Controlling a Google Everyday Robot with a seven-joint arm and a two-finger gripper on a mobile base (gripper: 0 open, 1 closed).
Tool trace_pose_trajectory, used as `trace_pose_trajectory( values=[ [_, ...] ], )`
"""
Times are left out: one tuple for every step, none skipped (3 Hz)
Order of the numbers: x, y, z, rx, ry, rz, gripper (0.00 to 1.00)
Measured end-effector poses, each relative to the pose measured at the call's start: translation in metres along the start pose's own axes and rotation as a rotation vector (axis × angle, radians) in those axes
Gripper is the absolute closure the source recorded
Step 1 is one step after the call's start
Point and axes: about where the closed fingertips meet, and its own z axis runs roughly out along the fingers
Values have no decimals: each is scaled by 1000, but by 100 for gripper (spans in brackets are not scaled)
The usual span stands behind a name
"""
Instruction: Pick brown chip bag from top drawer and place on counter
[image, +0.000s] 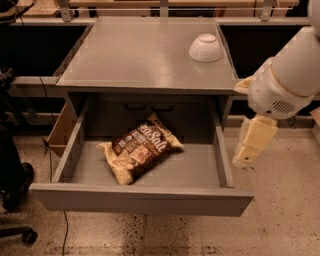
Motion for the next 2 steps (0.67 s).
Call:
trace_pose_trajectory(
  values=[
    [-30,-7,64,-13,-89,-25,0],
    [-67,-9,120,-31,-178,-43,0]
  ],
)
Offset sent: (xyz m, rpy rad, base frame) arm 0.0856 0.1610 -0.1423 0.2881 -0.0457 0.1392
